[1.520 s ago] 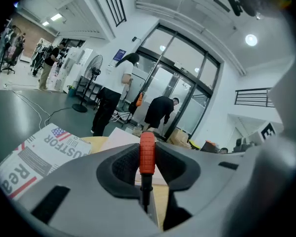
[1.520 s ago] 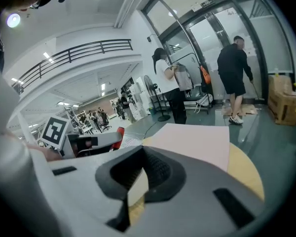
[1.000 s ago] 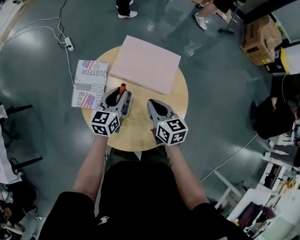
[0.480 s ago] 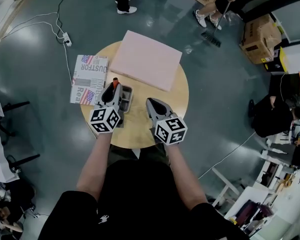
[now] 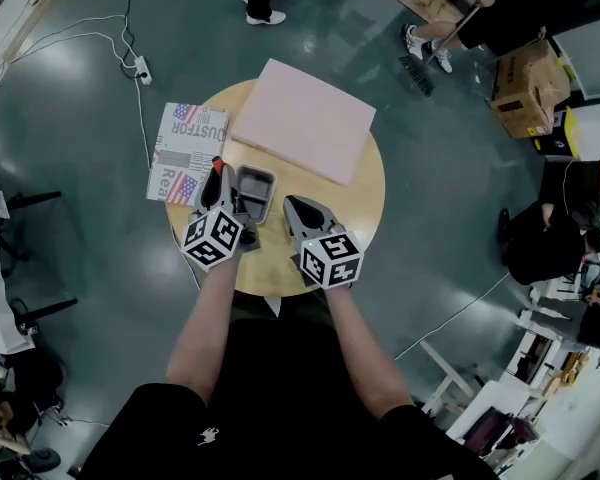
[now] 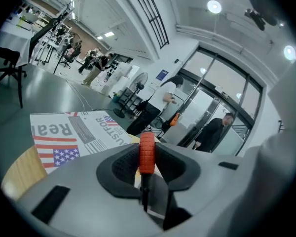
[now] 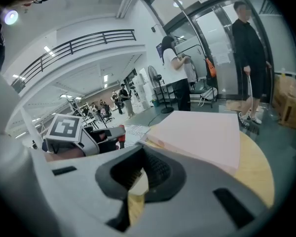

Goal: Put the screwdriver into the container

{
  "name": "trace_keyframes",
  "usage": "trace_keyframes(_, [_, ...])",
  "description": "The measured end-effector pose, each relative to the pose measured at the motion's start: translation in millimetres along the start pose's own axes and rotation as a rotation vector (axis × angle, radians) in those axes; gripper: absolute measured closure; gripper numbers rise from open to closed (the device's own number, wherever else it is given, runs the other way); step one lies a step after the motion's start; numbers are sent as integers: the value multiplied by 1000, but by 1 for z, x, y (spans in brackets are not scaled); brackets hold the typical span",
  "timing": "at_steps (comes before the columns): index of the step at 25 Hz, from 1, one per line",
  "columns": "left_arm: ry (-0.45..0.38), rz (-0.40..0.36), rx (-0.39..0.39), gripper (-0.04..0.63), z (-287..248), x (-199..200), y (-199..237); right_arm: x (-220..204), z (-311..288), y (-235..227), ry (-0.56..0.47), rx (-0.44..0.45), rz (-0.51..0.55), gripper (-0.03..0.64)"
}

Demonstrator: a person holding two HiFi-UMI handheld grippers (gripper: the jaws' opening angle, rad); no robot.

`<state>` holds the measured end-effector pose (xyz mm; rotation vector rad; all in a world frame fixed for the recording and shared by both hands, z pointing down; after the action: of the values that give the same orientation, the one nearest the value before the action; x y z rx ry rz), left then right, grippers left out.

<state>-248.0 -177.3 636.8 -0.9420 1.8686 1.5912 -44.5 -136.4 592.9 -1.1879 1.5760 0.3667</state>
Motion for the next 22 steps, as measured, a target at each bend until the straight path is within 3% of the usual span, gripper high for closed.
trace_keyframes(5, [24,-26,30,495,4,-7,4,2,-1,-1,-4,2,-2,615])
trace_keyframes(22, [192,-109,-2,497,16,-18,9,13,-6,4,-35,16,-5,615])
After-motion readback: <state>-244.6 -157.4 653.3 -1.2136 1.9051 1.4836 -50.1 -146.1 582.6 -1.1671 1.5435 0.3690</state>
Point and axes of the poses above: the fingertips, and each gripper's own axes: z backward along the fingers, y to its left, x out of its top, the point moved 8 cm from there along z, backward along the fingers, and after that the axes turned 10 degrees about -y, right-handed, at the moved point
